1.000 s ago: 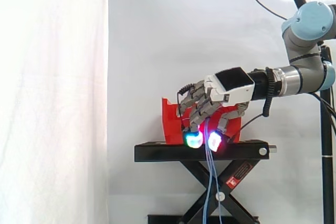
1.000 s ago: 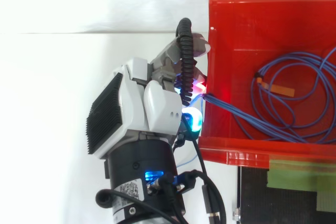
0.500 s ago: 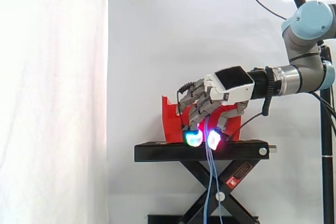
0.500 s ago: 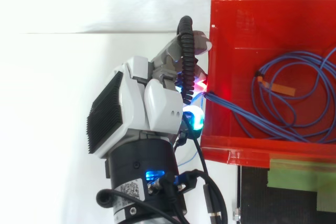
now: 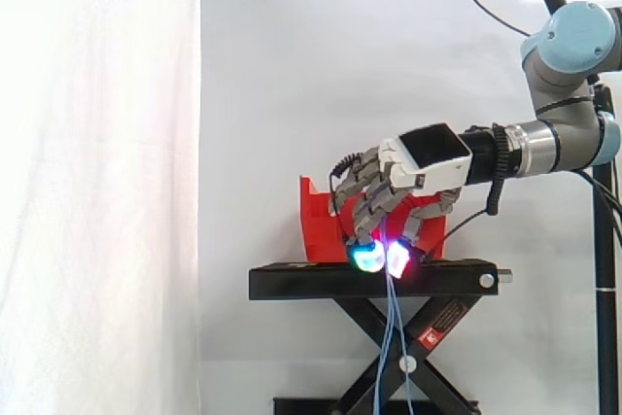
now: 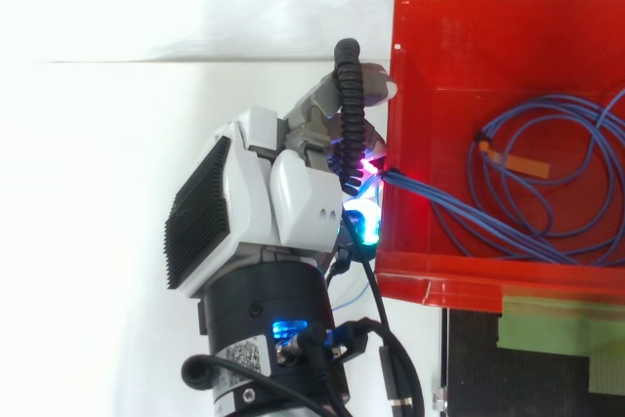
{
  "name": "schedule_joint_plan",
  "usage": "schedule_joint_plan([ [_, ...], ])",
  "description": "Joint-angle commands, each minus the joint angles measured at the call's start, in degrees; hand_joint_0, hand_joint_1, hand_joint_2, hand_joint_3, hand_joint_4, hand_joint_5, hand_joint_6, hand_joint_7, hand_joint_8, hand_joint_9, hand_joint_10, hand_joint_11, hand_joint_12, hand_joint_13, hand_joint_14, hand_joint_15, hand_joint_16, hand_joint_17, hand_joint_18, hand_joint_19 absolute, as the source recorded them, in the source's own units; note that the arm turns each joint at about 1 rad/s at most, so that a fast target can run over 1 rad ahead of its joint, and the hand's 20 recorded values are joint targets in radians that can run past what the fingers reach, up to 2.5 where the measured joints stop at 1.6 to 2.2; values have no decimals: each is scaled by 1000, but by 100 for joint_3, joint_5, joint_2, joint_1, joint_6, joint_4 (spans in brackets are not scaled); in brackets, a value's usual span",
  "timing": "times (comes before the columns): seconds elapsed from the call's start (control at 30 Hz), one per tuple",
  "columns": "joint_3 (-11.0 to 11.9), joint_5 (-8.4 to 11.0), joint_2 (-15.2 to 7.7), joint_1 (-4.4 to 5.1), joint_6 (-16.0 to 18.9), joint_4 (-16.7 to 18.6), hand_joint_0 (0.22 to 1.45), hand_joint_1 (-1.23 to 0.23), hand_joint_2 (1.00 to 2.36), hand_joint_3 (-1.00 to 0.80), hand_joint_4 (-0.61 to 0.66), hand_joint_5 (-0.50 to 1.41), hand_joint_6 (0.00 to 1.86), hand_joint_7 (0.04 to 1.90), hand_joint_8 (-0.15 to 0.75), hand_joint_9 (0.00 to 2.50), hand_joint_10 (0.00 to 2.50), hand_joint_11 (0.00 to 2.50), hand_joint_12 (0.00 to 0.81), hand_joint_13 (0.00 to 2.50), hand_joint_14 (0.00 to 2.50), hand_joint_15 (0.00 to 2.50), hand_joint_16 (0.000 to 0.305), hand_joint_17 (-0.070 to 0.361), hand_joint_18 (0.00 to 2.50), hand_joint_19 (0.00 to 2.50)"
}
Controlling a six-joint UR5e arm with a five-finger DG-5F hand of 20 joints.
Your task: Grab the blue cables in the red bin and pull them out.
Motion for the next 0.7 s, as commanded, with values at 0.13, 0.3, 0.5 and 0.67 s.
schedule_joint_plan([
  [0.13,-44,0,-2,0,-2,-44,893,-960,1000,-1000,172,931,403,863,286,1089,30,879,353,768,21,515,50,113,710,712],
  [0.3,-44,0,-2,9,-2,-35,894,-953,1000,-1000,171,921,453,832,288,1094,30,883,353,771,21,513,50,113,712,710],
  [0.5,-44,0,-2,9,-2,-53,896,-941,1000,-1000,175,920,472,827,290,1095,30,884,355,772,21,518,50,113,714,712],
  [0.67,-44,9,7,26,-2,-35,859,-934,1000,-1000,214,943,9,846,281,1065,29,868,356,754,23,522,51,115,696,723],
])
